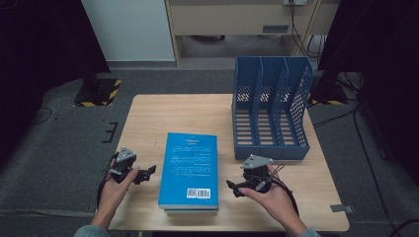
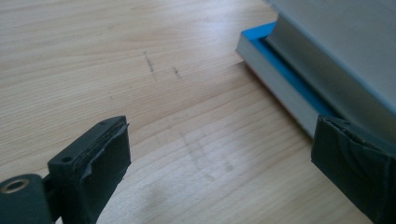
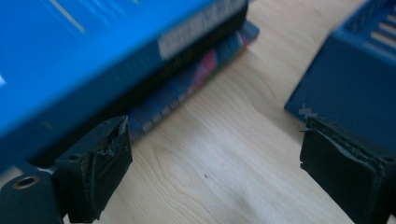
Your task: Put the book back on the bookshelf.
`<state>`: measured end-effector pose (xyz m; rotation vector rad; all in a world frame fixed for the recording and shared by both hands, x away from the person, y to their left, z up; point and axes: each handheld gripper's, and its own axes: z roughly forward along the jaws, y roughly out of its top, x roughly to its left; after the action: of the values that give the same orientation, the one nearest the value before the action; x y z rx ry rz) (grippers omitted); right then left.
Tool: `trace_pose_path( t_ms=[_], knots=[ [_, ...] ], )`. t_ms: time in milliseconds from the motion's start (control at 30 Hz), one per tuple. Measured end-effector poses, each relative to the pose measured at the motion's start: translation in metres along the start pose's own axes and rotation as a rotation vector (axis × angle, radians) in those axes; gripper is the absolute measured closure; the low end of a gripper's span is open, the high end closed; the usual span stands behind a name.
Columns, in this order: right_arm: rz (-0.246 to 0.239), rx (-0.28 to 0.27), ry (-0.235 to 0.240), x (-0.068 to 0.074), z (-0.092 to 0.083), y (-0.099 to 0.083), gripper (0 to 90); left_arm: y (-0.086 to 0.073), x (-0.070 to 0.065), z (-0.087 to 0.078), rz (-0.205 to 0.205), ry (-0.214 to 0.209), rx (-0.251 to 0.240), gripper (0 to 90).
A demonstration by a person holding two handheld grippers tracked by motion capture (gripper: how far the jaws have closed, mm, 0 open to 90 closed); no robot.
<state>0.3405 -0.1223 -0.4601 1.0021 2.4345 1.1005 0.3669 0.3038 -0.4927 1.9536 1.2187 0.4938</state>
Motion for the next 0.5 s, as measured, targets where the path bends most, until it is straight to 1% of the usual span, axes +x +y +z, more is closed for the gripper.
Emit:
trace_pose_path(
  t_ms=[33,67,100,133,200,233,300,333,367,433,467,500],
  knots=[
    [0.0,0.0,0.0,0.0,0.0,0.0,9.6,0.002,-0.001,-0.003,-0.001,-0.011,-0.01,4.4],
    [-0.009,0.005,0.003,0.001,-0.003,0.007,9.6,0.005,-0.002,-0.007,0.015,-0.008,-0.012,4.4],
    [-0.031,0.004,0.004,0.003,-0.006,0.02,9.6,0.007,-0.003,-0.01,0.023,-0.005,-0.014,4.9],
    [-0.031,0.004,0.004,0.003,-0.006,0.02,9.6,0.01,-0.003,-0.012,0.019,-0.012,-0.019,4.9],
    [-0.053,0.01,0.005,0.005,-0.009,0.033,10.5,0.017,-0.003,-0.017,0.007,-0.038,-0.013,4.9],
    [-0.066,0.003,0.002,0.006,-0.01,0.04,10.9,0.022,-0.003,-0.019,0.011,-0.045,-0.015,4.9],
    [-0.078,0.003,-0.002,0.007,-0.013,0.052,11.0,0.031,-0.004,-0.023,0.04,-0.04,-0.013,4.9],
    [-0.086,-0.002,0.0,0.007,-0.015,0.065,11.0,0.034,-0.005,-0.023,0.048,-0.038,-0.009,4.9],
    [-0.086,-0.002,0.0,0.007,-0.015,0.065,11.0,0.038,-0.005,-0.024,0.053,-0.038,-0.006,4.9],
    [-0.091,-0.008,0.006,0.007,-0.016,0.076,11.3,0.043,-0.005,-0.025,0.05,-0.047,-0.009,4.9],
    [-0.097,-0.015,0.003,0.006,-0.016,0.085,11.5,0.045,-0.006,-0.025,0.053,-0.048,-0.009,4.9],
    [-0.101,-0.012,0.006,0.006,-0.015,0.089,11.8,0.047,-0.006,-0.024,0.053,-0.047,-0.007,5.0]
  ],
)
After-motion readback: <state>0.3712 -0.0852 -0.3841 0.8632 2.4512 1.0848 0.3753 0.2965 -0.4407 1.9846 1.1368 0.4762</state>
